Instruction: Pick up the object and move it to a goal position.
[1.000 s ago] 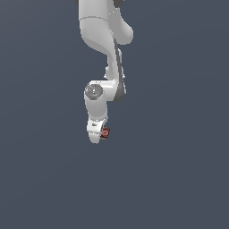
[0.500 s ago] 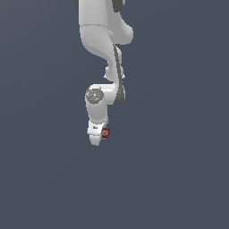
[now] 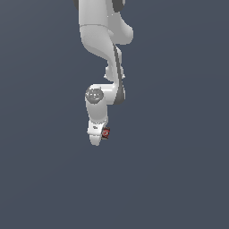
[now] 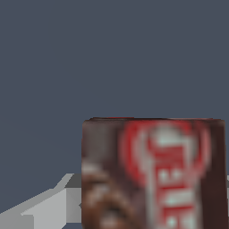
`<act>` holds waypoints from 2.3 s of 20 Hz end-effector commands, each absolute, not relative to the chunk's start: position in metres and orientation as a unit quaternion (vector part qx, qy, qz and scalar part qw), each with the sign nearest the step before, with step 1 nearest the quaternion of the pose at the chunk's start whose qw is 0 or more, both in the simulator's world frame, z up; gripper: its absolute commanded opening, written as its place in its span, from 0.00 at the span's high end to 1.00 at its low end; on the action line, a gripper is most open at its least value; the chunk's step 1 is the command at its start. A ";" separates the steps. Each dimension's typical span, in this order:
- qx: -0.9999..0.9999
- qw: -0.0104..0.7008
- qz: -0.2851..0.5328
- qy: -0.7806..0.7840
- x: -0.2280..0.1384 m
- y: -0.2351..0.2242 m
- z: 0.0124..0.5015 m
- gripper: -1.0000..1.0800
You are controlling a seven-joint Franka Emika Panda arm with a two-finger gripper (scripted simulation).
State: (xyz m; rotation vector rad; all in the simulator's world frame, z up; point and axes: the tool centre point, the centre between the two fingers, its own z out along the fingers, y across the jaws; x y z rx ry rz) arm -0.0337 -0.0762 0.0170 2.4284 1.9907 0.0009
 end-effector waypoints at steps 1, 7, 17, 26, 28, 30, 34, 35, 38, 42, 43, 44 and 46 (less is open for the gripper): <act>0.773 0.001 0.000 0.634 -0.034 -0.076 0.019 1.00; 0.773 0.001 0.000 0.634 -0.034 -0.072 0.039 1.00; 0.773 0.001 -0.001 0.635 -0.036 -0.057 0.118 1.00; 0.772 0.000 0.000 0.636 -0.036 -0.035 0.225 1.00; 0.772 -0.001 0.000 0.636 -0.035 -0.031 0.248 1.00; 0.772 -0.001 0.000 0.636 -0.035 -0.027 0.270 1.00; 0.772 -0.001 0.000 0.635 -0.034 -0.020 0.309 1.00; 0.772 -0.001 0.000 0.635 -0.034 -0.018 0.317 1.00; 0.773 -0.001 0.000 0.635 -0.033 -0.015 0.339 1.00; 0.773 0.000 0.000 0.634 -0.031 -0.012 0.360 1.00; 0.773 0.000 0.000 0.634 -0.031 -0.012 0.364 1.00; 0.773 0.000 0.000 0.634 -0.030 -0.011 0.367 1.00; 0.773 0.000 0.000 0.634 -0.030 -0.010 0.373 1.00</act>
